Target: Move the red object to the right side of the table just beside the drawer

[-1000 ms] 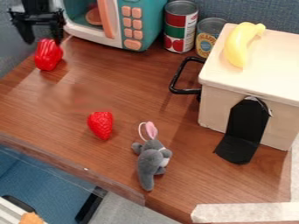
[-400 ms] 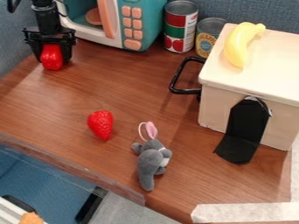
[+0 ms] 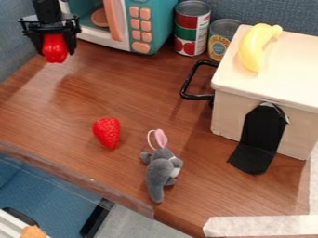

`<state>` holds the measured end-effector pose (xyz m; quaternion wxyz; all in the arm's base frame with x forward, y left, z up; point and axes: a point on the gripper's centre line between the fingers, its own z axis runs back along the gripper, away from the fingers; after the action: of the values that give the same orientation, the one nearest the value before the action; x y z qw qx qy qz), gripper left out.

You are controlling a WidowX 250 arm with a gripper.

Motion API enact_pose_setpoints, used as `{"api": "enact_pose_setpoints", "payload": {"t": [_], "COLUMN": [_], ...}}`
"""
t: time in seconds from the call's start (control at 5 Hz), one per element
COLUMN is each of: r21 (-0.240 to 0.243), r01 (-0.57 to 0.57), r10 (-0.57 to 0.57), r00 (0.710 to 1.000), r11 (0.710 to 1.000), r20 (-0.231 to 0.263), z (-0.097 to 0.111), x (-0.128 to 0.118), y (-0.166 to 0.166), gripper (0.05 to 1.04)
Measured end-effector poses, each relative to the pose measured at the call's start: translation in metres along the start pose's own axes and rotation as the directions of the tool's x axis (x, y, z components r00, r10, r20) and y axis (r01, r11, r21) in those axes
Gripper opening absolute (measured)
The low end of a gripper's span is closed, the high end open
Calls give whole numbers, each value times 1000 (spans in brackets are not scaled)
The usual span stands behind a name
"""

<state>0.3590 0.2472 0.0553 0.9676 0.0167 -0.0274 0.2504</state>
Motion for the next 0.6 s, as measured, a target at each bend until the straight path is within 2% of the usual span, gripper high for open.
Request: {"api": "enact_pose_setpoints", "payload": {"t": [0.2, 0.4, 0.6], "r21": [26, 22, 36], "r01": [77, 198, 265], "r10": [-75, -196, -263], "r00": [996, 979, 963], "r11": [997, 980, 964], "r20": [-48, -53, -53], "z": [-7, -5, -16], "x": [-13, -38, -56], "y": [-49, -102, -135], "gripper": [850, 850, 850]}}
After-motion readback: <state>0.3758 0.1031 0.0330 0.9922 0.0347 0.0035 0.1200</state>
